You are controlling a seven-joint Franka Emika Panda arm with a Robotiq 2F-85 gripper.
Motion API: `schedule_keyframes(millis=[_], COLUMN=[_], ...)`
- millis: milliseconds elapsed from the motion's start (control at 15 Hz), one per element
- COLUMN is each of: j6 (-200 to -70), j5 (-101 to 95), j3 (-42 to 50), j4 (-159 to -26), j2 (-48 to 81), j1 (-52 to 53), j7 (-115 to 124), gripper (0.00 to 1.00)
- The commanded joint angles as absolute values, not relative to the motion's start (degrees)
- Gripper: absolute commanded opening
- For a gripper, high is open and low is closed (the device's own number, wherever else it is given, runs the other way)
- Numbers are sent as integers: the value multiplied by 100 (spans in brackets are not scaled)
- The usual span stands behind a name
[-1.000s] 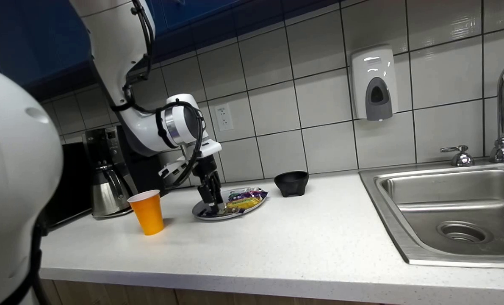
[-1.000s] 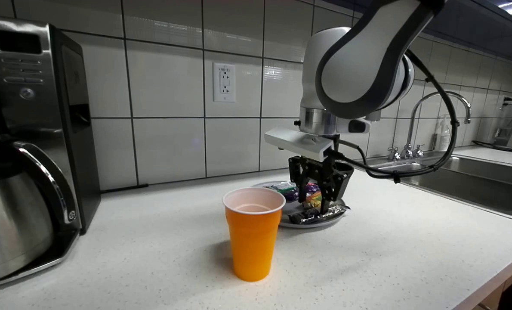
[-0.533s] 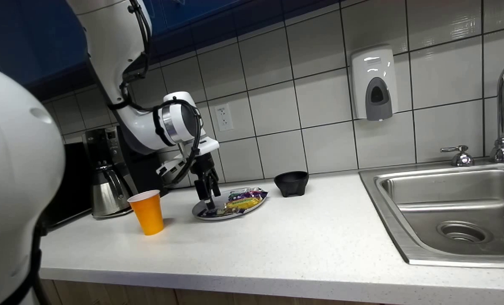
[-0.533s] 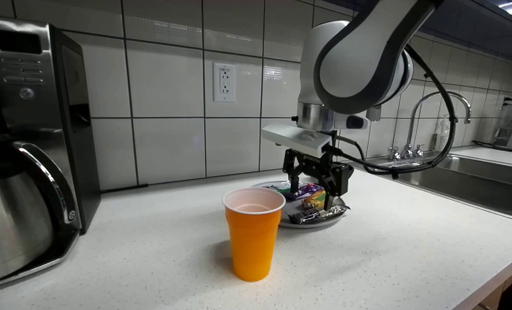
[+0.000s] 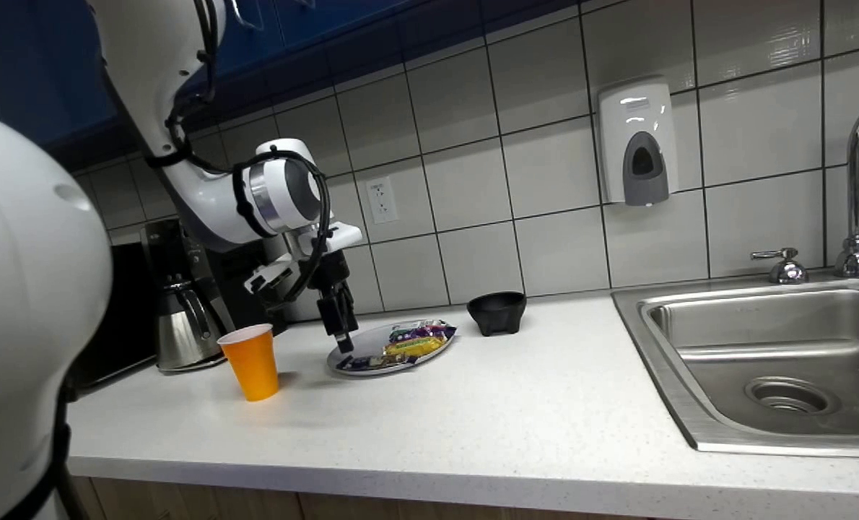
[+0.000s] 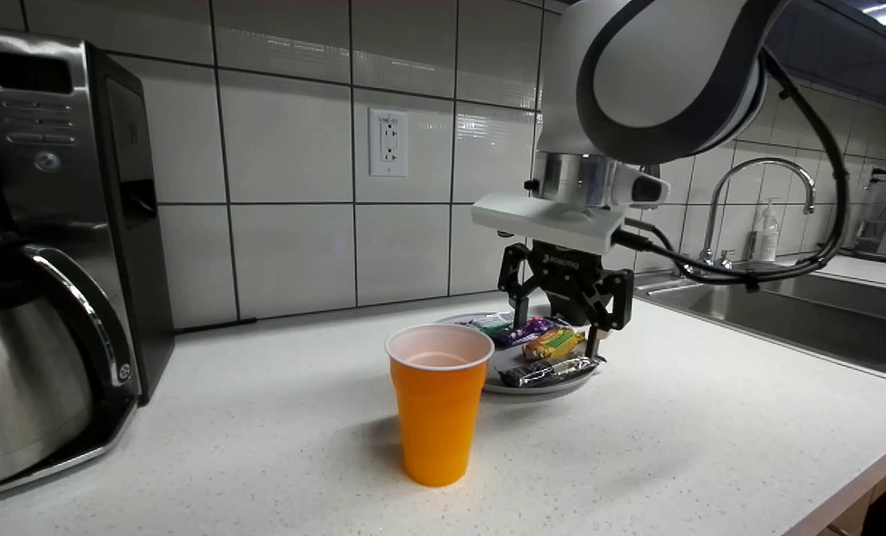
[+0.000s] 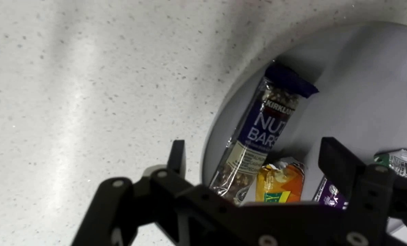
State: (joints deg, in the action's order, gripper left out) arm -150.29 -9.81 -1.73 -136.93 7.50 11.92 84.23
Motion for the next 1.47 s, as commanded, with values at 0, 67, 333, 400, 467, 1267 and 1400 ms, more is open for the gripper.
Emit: schedule_keyframes(millis=[0, 67, 333, 400, 467, 1267, 1400], j6=[-14753, -14686, -14252, -14136, -14029, -13775, -13794], j5=[-661, -578, -615, -630, -665, -572, -490], j3=[-352, -350, -304, -307, -315, -311, -306], j4=[-14325, -14445, -14863, -14970, -15069, -15920, -15932], j2=[-36, -189, -818, -984, -1145, -2451, -2496], j1=[1004, 980, 818, 763, 705, 183, 112], j7=[7323, 7035, 6294, 6120, 5969, 3548, 3381], gripper=[100, 100, 100, 100, 100, 100, 100])
